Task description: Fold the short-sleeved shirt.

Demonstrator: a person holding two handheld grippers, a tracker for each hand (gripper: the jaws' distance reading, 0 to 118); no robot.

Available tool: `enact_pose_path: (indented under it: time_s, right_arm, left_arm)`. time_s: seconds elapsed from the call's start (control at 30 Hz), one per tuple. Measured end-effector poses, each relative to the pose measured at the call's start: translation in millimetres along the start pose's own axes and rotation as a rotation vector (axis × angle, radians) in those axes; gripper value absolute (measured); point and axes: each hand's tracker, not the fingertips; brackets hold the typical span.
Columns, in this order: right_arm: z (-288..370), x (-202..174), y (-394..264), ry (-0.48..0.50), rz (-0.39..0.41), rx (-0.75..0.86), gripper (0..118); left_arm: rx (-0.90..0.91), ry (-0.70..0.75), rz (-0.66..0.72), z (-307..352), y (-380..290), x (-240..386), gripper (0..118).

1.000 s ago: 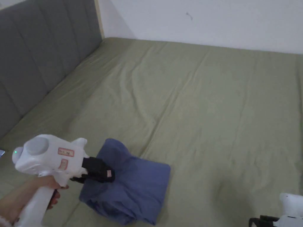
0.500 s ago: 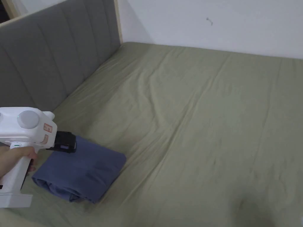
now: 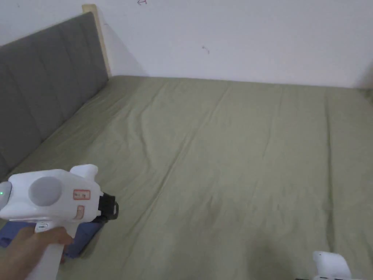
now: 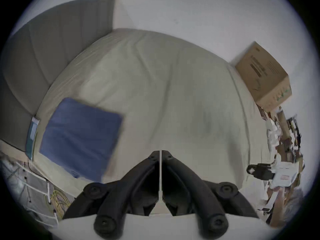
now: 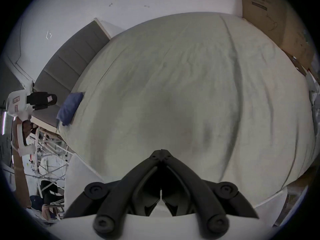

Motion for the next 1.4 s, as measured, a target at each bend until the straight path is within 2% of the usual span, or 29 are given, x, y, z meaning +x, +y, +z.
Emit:
enact_pose_path:
  time_s: [0.17, 0.23, 0.33, 0.4, 0.53, 0.63, 0.8, 0.93, 1.13, 1.17, 1.2, 1.23, 1.27, 1.3, 1.33, 1.4]
  right_arm:
    - [35, 17, 1, -0.089, -0.022, 0.157, 0]
    - [56, 16, 10, -0.133, 0.022, 0.252, 0]
    - [85, 2, 31, -0.271, 0.126, 0.422, 0]
    - [105, -11, 47, -0.342, 0.162, 0.533, 0]
    - [146, -31, 65, -0.392, 0.184, 0.788, 0]
    - [166, -47, 67, -0.478, 0.193, 0.916, 0]
    - [175, -59, 65, -0.498, 0.169, 0.973, 0]
    - [172, -63, 61, -0.516, 0.19, 0.98, 0]
    - [171, -62, 60, -0.488, 0.164, 0.981, 1]
    - [170, -62, 60, -0.492, 0.166, 0.978, 10]
    - [170, -62, 61, -0.504, 0.174, 0.975, 24]
    - [168, -63, 62, -0.527, 0.192, 0.97, 55]
    - [167, -64, 63, -0.538, 0.206, 0.958, 80]
    - [166, -64, 65, -0.543, 0.21, 0.938, 95]
    - [165, -63, 66, -0.535, 0.205, 0.94, 102]
    - [165, -62, 63, -0.52, 0.196, 0.958, 114]
  left_arm:
    - [0.233, 0.13, -0.096, 6, -32, 77, 1]
    - [0.34, 0.172, -0.147, 12, -39, 104, 1]
    - [0.477, 0.199, -0.198, 27, -40, 143, 1]
    - [0.567, 0.177, -0.223, 37, -37, 162, 1]
    - [0.751, 0.209, -0.267, 65, -31, 201, 1]
    - [0.851, 0.213, -0.299, 79, -25, 216, 1]
    - [0.872, 0.183, -0.287, 90, -20, 221, 1]
    - [0.893, 0.244, -0.311, 89, -24, 221, 2]
    - [0.884, 0.211, -0.297, 89, -28, 215, 4]
    - [0.887, 0.202, -0.302, 89, -29, 215, 10]
    - [0.889, 0.201, -0.301, 89, -30, 216, 21]
    - [0.893, 0.201, -0.302, 89, -31, 216, 45]
    - [0.9, 0.199, -0.302, 89, -31, 215, 66]
    - [0.903, 0.197, -0.295, 89, -31, 215, 84]
    - [0.902, 0.192, -0.288, 89, -31, 214, 102]
    - [0.897, 0.162, -0.253, 90, -28, 211, 116]
